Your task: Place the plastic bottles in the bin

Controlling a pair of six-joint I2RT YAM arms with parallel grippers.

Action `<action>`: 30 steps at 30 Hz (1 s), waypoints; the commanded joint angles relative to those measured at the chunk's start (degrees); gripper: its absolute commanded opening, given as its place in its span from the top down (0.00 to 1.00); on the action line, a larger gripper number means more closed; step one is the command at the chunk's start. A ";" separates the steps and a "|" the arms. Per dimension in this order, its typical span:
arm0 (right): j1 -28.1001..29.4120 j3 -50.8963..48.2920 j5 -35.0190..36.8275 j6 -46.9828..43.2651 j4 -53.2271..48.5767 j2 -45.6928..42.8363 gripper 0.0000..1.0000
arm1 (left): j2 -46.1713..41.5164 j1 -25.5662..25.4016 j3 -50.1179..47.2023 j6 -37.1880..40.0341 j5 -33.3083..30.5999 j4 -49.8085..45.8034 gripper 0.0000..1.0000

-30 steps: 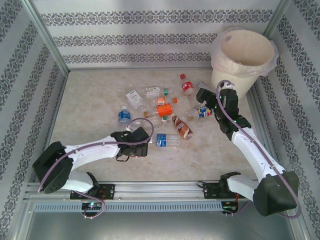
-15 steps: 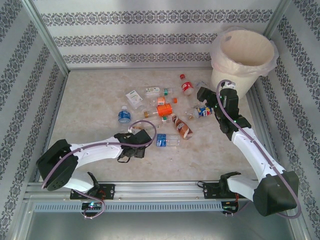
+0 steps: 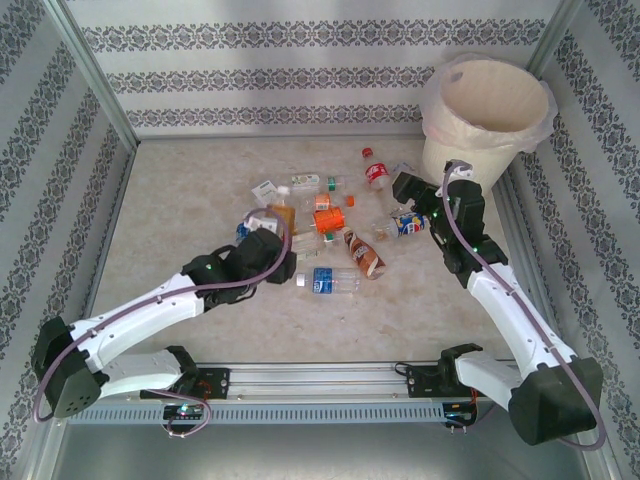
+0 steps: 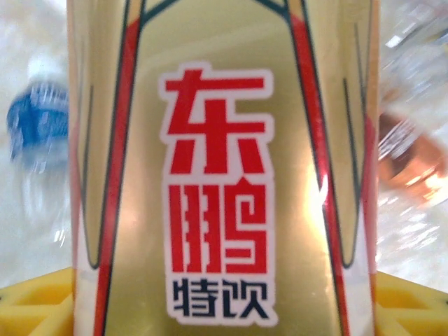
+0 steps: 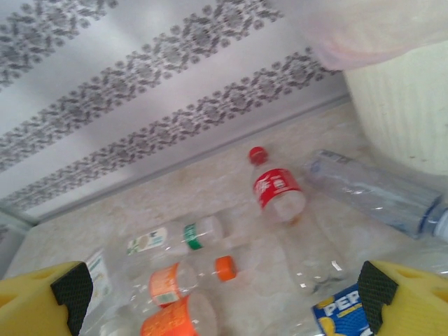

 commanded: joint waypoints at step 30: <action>6.31 20.23 -25.49 12.97 -8.23 12.76 0.08 | 25.81 4.54 22.34 24.70 38.35 29.08 0.40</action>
